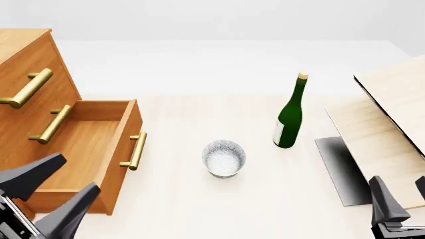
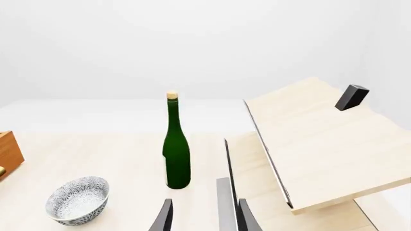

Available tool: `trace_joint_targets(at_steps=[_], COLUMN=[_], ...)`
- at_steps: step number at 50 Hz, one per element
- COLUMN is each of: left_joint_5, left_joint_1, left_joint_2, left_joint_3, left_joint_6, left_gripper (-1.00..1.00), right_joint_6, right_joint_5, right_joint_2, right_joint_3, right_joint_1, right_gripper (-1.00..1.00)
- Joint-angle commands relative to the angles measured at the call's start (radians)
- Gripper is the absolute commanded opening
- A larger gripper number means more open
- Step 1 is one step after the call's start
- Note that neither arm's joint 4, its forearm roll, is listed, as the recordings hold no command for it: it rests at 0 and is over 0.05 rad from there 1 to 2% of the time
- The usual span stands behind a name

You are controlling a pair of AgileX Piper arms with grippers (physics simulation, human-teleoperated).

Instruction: Put the bowl in the bottom drawer of the cabinet.

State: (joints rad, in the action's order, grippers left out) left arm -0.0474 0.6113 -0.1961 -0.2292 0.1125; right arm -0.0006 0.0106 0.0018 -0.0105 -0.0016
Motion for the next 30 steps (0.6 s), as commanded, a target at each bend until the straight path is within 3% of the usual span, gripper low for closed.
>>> trace_joint_targets(at_steps=[1, 30], left_joint_5=[0.09, 0.194], left_joint_1=[0.055, 0.178], left_joint_2=[-0.14, -0.481], left_joint_3=[-0.041, -0.242], left_joint_6=[0.017, 0.021], left_gripper=[1.0, 1.0], right_joint_6=[0.0, 0.0], right_joint_5=[0.002, 0.002], right_joint_2=[-0.001, -0.001], right_joint_3=[-0.001, -0.001], right_joint_1=[0.0, 0.0], right_gripper=[1.0, 1.0])
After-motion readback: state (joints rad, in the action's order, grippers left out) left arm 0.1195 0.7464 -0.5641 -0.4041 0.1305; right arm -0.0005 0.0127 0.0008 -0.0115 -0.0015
